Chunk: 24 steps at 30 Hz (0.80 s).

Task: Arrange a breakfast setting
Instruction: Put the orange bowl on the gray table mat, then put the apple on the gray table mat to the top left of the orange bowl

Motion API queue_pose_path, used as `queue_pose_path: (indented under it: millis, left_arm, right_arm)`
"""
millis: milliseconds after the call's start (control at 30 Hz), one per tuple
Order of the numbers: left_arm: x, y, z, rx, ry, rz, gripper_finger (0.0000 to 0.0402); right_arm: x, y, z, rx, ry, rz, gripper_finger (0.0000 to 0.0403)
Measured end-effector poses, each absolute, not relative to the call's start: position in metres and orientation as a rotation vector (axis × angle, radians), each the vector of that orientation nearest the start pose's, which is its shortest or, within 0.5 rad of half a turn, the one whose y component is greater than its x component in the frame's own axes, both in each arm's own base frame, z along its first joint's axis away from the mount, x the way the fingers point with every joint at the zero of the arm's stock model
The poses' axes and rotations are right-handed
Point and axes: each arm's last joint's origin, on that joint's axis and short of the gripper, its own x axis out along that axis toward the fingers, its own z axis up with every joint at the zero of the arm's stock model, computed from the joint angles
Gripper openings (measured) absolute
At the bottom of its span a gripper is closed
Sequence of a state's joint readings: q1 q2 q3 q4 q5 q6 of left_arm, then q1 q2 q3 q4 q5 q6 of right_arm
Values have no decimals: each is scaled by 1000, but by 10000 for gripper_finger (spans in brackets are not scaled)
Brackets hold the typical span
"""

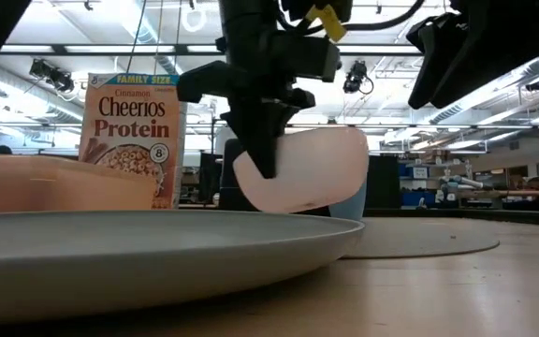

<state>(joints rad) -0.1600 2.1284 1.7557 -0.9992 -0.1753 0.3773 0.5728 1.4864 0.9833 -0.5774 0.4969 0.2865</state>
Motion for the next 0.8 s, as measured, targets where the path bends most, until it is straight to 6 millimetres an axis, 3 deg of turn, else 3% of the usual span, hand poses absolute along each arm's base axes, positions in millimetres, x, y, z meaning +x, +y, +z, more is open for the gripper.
queue_pose_path:
  millis: [467, 800]
  left_arm:
    - [417, -67, 188, 492, 1396, -205, 21]
    - [417, -69, 187, 447, 1397, -185, 103]
  right_arm:
    - [248, 145, 219, -281, 929, -9, 175]
    - [248, 146, 219, -272, 934, 6, 182]
